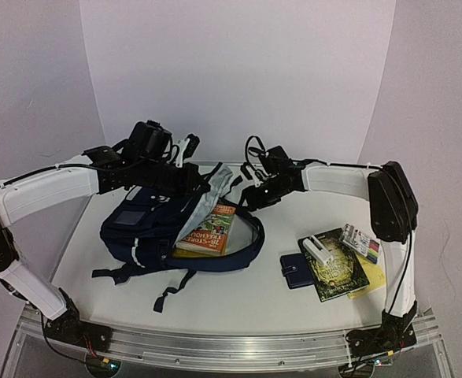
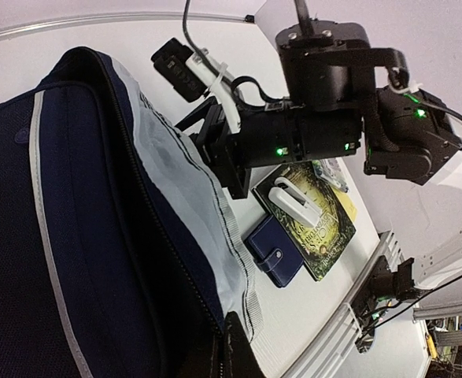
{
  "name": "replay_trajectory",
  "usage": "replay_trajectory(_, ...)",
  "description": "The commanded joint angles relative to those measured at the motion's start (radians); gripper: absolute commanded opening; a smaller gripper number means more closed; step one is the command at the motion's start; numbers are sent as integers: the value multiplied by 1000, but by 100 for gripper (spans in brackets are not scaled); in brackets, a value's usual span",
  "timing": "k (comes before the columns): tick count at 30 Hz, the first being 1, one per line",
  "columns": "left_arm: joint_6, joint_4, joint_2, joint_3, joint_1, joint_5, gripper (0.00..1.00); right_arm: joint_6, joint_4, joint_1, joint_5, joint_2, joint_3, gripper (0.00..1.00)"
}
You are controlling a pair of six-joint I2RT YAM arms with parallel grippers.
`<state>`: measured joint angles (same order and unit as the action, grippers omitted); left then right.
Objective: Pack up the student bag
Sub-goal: Place the book in the student bag, then adjust the student bag at the center of the board.
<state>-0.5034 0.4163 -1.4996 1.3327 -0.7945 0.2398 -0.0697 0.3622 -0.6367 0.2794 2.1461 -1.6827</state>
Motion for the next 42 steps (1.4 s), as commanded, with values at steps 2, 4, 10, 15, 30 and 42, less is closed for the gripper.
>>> replay_trajectory(2, -9, -111, 79, 16, 5, 4, 0, 118, 22, -36, -110, 69, -54, 56)
replay_trajectory(4, -10, -111, 79, 13, 6, 4, 0, 147, 26, -45, -149, 87, -63, 58)
replay_trajectory(10, -12, -111, 79, 9, 6, 4, 0, 186, 26, -51, -320, 123, -106, 42)
replay_trajectory(15, -13, -110, 86, 4, 8, 0, 0, 143, 20, -36, -356, 107, -143, 18)
replay_trajectory(30, -31, -108, 104, -69, 30, 1, 0, -379, -249, 152, 235, -46, -3, 0)
replay_trajectory(42, -1, -96, -74, -1, 41, 143, 0, -429, -324, 169, 227, -37, 43, 0)
